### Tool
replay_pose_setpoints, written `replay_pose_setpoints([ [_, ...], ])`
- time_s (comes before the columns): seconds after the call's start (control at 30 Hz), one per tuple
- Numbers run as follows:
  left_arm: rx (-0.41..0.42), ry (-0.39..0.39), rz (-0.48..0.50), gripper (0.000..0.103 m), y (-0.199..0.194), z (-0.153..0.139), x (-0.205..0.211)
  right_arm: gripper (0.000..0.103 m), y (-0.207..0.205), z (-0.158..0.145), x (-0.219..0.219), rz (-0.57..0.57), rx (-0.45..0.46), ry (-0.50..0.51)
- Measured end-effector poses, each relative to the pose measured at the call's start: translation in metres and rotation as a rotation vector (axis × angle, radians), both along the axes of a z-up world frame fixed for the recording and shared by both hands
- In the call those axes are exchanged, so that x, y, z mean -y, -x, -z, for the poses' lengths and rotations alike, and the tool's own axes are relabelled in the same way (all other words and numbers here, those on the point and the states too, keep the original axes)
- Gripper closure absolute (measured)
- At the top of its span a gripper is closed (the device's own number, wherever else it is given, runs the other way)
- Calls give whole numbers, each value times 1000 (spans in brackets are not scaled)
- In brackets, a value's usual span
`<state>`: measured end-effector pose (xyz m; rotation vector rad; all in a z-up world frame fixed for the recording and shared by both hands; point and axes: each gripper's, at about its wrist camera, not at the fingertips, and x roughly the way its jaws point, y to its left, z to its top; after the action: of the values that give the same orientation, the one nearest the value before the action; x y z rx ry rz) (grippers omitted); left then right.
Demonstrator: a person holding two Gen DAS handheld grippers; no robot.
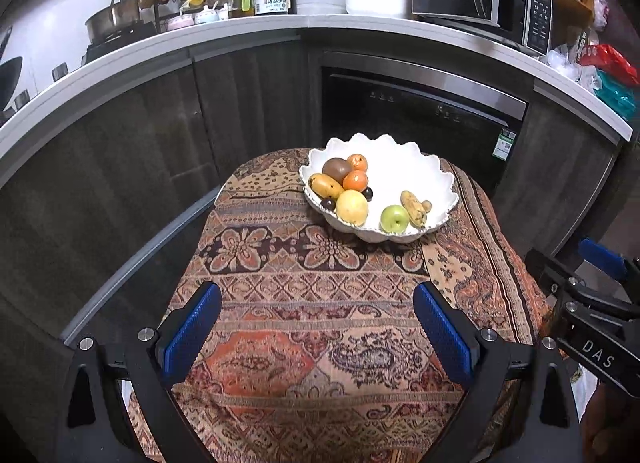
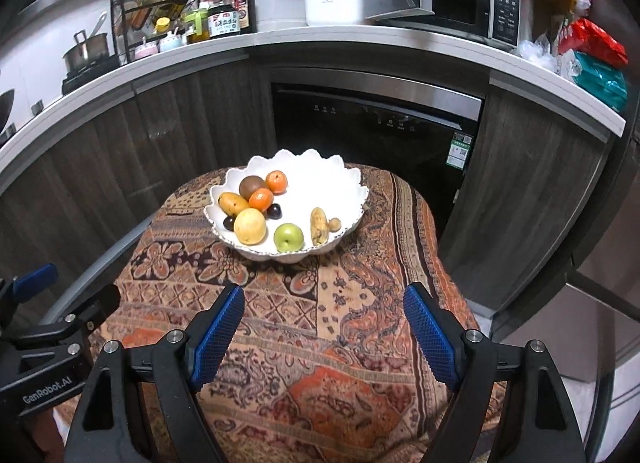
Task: Organize fruits
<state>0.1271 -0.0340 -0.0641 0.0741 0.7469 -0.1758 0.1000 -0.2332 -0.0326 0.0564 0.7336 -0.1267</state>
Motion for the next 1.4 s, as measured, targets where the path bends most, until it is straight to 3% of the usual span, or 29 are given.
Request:
replay_pose_setpoints([
  [0.33,6,0,1,5,14,-2,-3,21,15,-10,1,15,40,14],
  [1.4,41,-8,-11,5,21,-9,-2,21,20,-14,-1,6,49,2],
])
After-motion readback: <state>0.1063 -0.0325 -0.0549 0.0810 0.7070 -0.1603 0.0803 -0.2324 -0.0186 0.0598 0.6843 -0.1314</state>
